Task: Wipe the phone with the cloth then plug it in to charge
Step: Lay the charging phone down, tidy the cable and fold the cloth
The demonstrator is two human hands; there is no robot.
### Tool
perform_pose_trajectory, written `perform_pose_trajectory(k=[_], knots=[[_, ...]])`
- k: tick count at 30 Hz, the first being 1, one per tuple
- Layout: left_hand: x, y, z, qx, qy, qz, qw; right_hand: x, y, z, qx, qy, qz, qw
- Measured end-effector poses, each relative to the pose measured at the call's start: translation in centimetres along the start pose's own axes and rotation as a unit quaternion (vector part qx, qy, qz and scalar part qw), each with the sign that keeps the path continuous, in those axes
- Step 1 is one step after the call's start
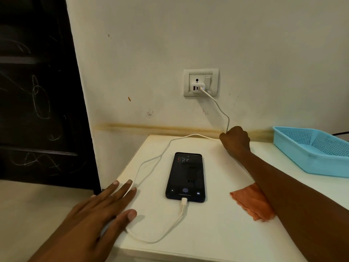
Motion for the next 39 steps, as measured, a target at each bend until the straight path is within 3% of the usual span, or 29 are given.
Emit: perform_pose_trajectory(k=[9,14,23,35,39], knots=[[4.2,-0.7,-1.6,-0.016,-0.010,-0.014,1.000,-0.7,0.0,-1.4,-0.039,-0.045,0.017,0.998],[4.3,-0.6,-1.8,-0.013,-0.011,-0.028,0.999,-0.7,0.2,-1.8,-0.094,-0.002,0.141,0.985],[4.5,-0.5,-2.3,0.096,0.011,-0.058,0.994,-1.2,-0.3,-3.3,-0.151,0.037,0.217,0.964],[7.7,-3.5,2.8,0.131,0.032,-0.075,0.988,-1.1,-1.1,-4.5,-0.161,0.010,0.190,0.968],[7.8,-4.0,5.6,0.088,-0.025,-0.100,0.991,-1.1,-1.1,-4.7,-0.154,-0.006,0.175,0.972]])
Point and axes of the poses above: each hand's wrist, its own z-axis towards the middle knuckle, its own y-axis out of the palm, x = y × z, the point moved 4 cm from there along z, towards the middle knuckle, and after that the axes turned 15 degrees about -z, right-handed, at the moved point
